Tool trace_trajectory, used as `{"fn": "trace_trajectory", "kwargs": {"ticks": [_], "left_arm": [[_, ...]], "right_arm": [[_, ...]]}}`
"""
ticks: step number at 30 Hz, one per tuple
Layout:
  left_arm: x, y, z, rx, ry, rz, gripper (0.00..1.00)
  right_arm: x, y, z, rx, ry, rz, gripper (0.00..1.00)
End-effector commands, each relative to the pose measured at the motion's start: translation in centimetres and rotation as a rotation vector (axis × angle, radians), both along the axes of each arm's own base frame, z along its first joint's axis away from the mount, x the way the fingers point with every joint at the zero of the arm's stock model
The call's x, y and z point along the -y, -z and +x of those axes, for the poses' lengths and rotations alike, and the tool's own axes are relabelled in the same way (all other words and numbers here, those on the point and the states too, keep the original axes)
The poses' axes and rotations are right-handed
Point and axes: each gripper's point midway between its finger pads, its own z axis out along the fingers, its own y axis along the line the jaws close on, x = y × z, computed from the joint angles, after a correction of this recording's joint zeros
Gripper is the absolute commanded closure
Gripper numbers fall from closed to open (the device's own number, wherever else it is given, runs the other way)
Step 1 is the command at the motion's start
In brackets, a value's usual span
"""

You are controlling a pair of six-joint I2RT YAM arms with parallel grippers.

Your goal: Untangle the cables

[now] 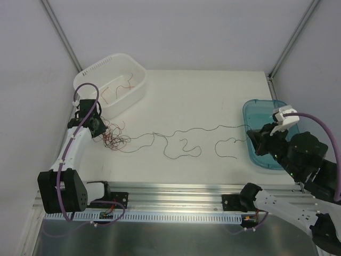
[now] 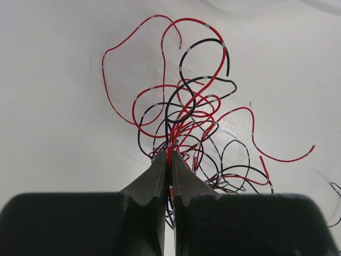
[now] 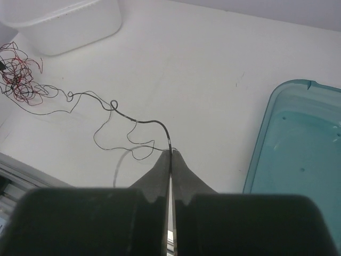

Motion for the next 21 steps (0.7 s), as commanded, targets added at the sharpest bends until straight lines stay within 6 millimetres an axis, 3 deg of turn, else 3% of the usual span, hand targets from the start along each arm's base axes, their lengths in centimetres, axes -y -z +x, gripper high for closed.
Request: {"fn": "trace_trajectory", "kwargs": {"ticks": [1,6,10,15,18,20,21], "left_arm": [[0.8,0.2,-0.2,-0.018,0.069,-0.025,1.00],[5.9,0.1,-0.1,0.045,0.258,-0.227,1.00],[8.4,-0.5,-0.9,0.087,0.382,-0.266,1.00],[10.8,-1.5,-1.8,0.162,0.499,-0.318,1.00],[12.9,-1.7,-2.4,0.169,0.582,-0.334,1.00],[13.7,-1.7,-2.6,0.164,0.608,-0.342,1.00],[14.4,-1.6,-2.7,0.156,0.631,-0.351,1.00]], "right_arm": [[-0.5,-0.5,1.0,0.008,0.007,-0.050,0.99],[-2.9,1.8,3.6,-0.059,0.021,-0.149,0.99],[-4.4,3.8,6.9,-0.125,0.059,-0.134,0.99],[-6.6,8.5,11.1,-0.273,0.045,-0.058,0.99],[-7.5,11.7,12.1,-0.369,0.053,-0.047,0.99],[-8.0,13.9,12.7,-0.436,0.072,-0.048,0.88],[-8.2,14.9,12.5,-0.463,0.070,-0.048,0.76]]}}
